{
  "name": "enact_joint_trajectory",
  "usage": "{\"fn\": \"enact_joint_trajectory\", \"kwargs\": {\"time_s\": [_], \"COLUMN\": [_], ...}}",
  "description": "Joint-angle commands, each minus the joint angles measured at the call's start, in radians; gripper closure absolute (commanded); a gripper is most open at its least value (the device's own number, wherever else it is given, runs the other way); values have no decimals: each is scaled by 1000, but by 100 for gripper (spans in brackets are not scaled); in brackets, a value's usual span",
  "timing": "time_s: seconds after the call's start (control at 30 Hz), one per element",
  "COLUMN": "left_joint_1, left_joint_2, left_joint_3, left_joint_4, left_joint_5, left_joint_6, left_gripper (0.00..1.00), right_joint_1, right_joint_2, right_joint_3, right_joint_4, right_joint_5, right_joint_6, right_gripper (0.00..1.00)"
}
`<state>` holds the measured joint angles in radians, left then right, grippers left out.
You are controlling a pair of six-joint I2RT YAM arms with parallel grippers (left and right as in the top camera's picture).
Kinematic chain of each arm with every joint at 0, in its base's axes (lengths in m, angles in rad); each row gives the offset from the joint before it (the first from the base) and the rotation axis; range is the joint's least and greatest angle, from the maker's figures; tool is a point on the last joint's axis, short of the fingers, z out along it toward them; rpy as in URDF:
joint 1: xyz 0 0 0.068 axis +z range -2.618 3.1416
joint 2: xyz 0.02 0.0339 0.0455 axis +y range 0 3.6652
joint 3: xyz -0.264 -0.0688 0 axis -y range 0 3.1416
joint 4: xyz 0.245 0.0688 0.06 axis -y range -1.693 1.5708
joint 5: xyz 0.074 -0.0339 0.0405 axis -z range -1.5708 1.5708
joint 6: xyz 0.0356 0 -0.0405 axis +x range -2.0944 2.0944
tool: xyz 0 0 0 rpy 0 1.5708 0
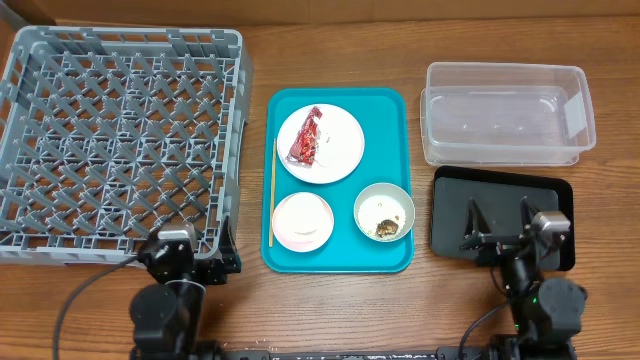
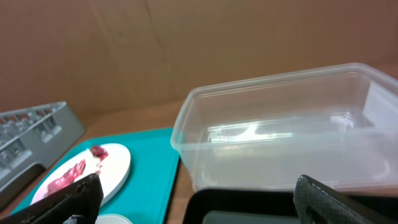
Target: Sort waste into correct bins and load items into the dishwasher
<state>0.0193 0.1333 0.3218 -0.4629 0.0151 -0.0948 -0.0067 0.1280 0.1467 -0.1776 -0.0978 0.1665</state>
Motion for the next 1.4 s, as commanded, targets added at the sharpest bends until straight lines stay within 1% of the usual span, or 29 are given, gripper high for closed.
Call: {"fn": "enact_joint_trajectory", "kwargs": {"time_s": [0.0, 0.17, 0.37, 0.47, 0.57, 0.6, 0.67, 0.77, 0.87, 0.93, 1.0, 1.17, 1.27, 1.37], "left_joint_1": [-6, -6, -6, -6, -6, -6, -6, -6, 4, 27, 64, 150, 162, 163], "left_joint_2": [113, 343, 623, 725, 789, 803, 817, 821, 820, 820, 820, 820, 820, 820], "left_joint_3": [121, 302, 526, 620, 689, 703, 713, 714, 714, 714, 716, 717, 717, 717], "left_joint_4": [-45, -177, -370, -477, -550, -559, -560, -560, -562, -565, -573, -589, -592, -596], "left_joint_5": [-26, -26, -7, -19, 32, 46, 77, 81, 82, 82, 82, 82, 81, 79], "left_joint_6": [42, 73, 73, 72, 72, 71, 59, 32, -42, -76, -95, -92, -93, -93], "left_gripper": [0, 0, 0, 0, 0, 0, 0, 0, 0, 0, 0, 0, 0, 0], "right_joint_1": [0, 0, 0, 0, 0, 0, 0, 1, 53, 115, 198, 387, 467, 528], "right_joint_2": [110, 365, 724, 885, 1022, 1059, 1108, 1147, 1177, 1197, 1231, 1374, 1485, 1587], "right_joint_3": [155, 395, 777, 970, 1138, 1179, 1226, 1234, 1237, 1249, 1280, 1412, 1473, 1484], "right_joint_4": [-37, -175, -504, -671, -819, -842, -852, -765, -703, -694, -699, -744, -728, -677], "right_joint_5": [-21, -106, -130, -151, -152, -172, -253, -379, -400, -365, -281, -109, -29, 57], "right_joint_6": [43, 43, 42, 41, 45, 51, 51, 43, 48, 48, 48, 43, 44, 53], "right_gripper": [0, 0, 0, 0, 0, 0, 0, 0, 0, 1, 0, 0, 0, 0]}}
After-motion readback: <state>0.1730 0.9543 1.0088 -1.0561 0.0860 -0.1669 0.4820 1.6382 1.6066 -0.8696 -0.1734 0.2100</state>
